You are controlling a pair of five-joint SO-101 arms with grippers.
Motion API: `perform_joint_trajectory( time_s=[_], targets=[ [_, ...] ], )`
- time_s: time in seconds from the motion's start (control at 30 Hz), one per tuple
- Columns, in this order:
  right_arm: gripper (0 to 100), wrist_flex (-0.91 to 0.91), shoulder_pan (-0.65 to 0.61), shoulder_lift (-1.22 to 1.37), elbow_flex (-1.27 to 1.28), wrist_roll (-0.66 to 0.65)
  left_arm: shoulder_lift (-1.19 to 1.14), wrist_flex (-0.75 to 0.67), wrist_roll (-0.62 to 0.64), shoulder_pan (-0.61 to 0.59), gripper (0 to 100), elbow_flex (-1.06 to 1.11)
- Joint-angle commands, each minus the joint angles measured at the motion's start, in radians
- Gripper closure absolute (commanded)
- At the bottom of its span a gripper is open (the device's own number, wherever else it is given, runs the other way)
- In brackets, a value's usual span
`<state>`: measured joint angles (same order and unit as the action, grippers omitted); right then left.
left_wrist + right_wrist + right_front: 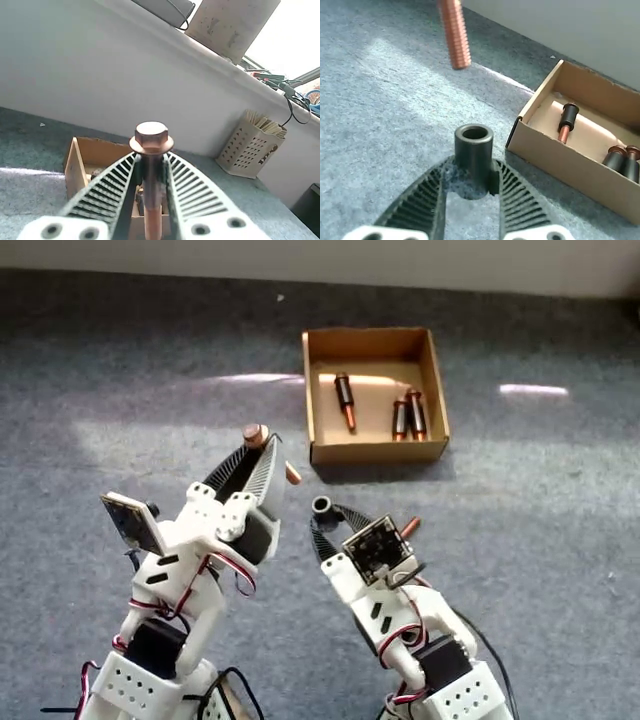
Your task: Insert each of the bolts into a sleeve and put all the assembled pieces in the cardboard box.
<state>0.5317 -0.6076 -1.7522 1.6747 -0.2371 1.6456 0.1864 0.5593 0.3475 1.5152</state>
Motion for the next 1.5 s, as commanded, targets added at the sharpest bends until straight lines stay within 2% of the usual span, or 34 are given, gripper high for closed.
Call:
perform_joint_trajectory(
  time_s=[0.0, 0.33, 0.5, 0.67, 0.87, 1.0, 1.1, 1.27, 1.47],
  targets=[
    [99.2, -0.028, -0.012, -0.012, 0.15, -0.017, 0.018, -0.025, -0.008, 0.07, 99, -0.007],
    [99.2, -0.028, -0.01, -0.013, 0.15, -0.017, 0.018, -0.02, -0.008, 0.125, 99, 0.051],
    [99.2, -0.028, -0.007, -0.013, 0.15, -0.017, 0.028, 0.057, -0.008, 0.157, 99, 0.048],
    [99.2, -0.028, -0.005, -0.012, 0.15, -0.017, 0.028, 0.095, -0.075, 0.199, 99, 0.053],
    [99.2, -0.028, -0.005, -0.013, 0.15, -0.017, 0.028, 0.097, -0.078, 0.193, 99, 0.077],
    [99.2, -0.028, -0.004, -0.013, 0.15, -0.017, 0.022, 0.11, -0.149, 0.193, 91, 0.076],
    [99.2, -0.028, -0.004, -0.012, 0.15, -0.015, 0.027, 0.206, -0.14, 0.194, 84, 0.054],
    [99.2, -0.028, -0.004, -0.012, 0.15, -0.015, 0.028, 0.331, -0.141, 0.193, 83, -0.013],
    [99.3, -0.028, 0.004, -0.012, 0.15, -0.015, 0.028, 0.339, -0.141, 0.193, 81, -0.012]
  ],
)
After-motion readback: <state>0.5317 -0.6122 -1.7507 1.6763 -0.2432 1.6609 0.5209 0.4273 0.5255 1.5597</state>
